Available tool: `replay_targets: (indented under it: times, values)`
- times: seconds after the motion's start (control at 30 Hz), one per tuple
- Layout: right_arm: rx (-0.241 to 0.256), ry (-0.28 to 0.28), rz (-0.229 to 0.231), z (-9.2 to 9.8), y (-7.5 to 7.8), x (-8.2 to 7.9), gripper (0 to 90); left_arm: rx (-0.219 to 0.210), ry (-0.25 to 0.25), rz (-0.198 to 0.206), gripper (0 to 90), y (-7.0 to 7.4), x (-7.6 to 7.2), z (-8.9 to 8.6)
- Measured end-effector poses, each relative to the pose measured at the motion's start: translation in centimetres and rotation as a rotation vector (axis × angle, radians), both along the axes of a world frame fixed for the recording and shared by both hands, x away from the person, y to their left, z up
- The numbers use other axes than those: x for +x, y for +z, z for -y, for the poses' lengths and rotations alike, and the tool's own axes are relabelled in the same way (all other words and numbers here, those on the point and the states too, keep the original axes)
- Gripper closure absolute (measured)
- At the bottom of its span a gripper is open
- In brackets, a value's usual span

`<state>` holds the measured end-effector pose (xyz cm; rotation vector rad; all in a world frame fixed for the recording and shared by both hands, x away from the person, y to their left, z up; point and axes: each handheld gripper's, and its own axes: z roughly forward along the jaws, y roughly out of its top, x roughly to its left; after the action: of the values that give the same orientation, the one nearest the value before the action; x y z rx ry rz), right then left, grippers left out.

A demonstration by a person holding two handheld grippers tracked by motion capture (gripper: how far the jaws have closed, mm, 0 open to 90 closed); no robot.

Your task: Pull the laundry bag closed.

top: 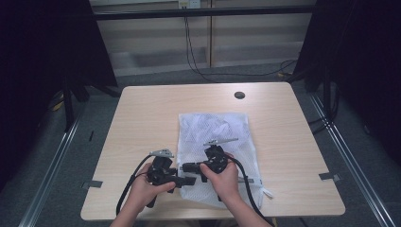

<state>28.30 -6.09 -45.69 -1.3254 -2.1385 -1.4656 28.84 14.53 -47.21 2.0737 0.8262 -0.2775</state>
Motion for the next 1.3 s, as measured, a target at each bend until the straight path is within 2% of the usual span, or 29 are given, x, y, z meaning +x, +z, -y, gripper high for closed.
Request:
replay_targets:
  times: [0.3, 0.5, 0.6, 0.63, 0.73, 0.83, 1.07, 1.27, 1.3]
  values:
    - [0.005, 0.003, 0.002, 0.0, 0.0, -0.1, 87.4, -0.012, -0.026, 0.001, 59.9, -0.1, 0.0, 0.3]
    - [0.010, 0.006, 0.005, 0.1, 0.1, -0.1, 87.4, -0.031, -0.035, -0.014, 68.3, -0.2, 0.3, 0.1]
    - [0.011, 0.006, 0.004, 0.1, 0.1, -0.1, 87.4, -0.044, -0.032, -0.025, 71.9, -0.2, 0.3, 0.1]
    - [0.012, 0.008, 0.004, 0.2, 0.1, -0.1, 87.4, -0.040, -0.025, -0.028, 76.5, -0.2, 0.3, 0.2]
    - [0.013, 0.009, 0.002, 0.2, 0.1, -0.1, 87.4, -0.043, -0.024, -0.035, 81.0, -0.2, 0.3, 0.2]
    - [0.015, 0.006, -0.002, 0.2, 0.1, -0.1, 87.4, -0.038, -0.012, -0.055, 89.3, -0.2, 0.3, 0.2]
    - [0.014, 0.014, -0.005, 0.4, 0.1, -0.2, 87.5, -0.026, -0.008, -0.071, 89.9, -0.1, 0.3, 0.1]
    - [0.014, 0.005, -0.007, 1.0, 0.1, -0.1, 87.6, -0.036, 0.002, -0.082, 90.0, 0.0, 0.4, -0.1]
    - [0.026, 0.006, -0.015, 1.3, 0.1, -0.1, 87.6, -0.036, 0.004, -0.082, 90.0, 0.0, 0.4, -0.1]
